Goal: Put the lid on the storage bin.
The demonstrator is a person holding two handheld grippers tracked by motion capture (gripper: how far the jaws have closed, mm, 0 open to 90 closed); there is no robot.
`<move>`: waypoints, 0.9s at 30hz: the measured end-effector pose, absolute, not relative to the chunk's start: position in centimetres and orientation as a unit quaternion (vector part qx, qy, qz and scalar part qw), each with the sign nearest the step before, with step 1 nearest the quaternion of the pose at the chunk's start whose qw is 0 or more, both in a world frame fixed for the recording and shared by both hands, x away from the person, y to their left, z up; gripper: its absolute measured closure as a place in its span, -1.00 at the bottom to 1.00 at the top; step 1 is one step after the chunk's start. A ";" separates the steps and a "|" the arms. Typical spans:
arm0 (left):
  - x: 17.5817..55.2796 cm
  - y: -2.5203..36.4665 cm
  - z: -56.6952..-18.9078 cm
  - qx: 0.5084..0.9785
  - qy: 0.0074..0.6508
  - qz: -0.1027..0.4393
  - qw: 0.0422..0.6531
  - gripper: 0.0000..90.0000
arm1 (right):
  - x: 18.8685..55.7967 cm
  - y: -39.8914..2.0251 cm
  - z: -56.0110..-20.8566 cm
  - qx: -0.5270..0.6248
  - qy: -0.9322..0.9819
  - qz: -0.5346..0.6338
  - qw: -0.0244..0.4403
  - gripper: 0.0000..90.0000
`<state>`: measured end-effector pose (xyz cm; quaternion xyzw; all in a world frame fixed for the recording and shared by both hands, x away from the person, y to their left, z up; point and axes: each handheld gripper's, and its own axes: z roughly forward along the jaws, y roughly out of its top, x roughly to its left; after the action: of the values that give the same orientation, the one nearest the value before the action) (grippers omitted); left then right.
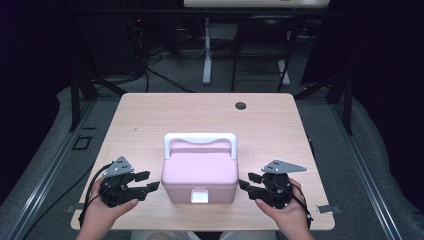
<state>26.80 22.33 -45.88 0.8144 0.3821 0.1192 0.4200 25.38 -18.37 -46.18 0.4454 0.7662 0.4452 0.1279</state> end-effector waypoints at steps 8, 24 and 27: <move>27.7 23.1 -45.6 0.807 0.394 0.124 0.421 -0.03 | 26.1 -19.0 -46.2 0.452 0.761 0.448 0.128 0.08; 30.5 25.1 -46.9 0.793 0.424 0.132 0.418 -0.12 | 28.3 -20.2 -46.9 0.468 0.755 0.438 0.140 -0.07; 30.9 25.3 -47.4 0.787 0.434 0.138 0.416 -0.12 | 28.8 -20.5 -47.2 0.476 0.749 0.436 0.150 -0.07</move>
<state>30.93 25.26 -47.41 0.7869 0.4342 0.1383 0.4161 28.77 -20.50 -47.24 0.4765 0.7486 0.4359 0.1504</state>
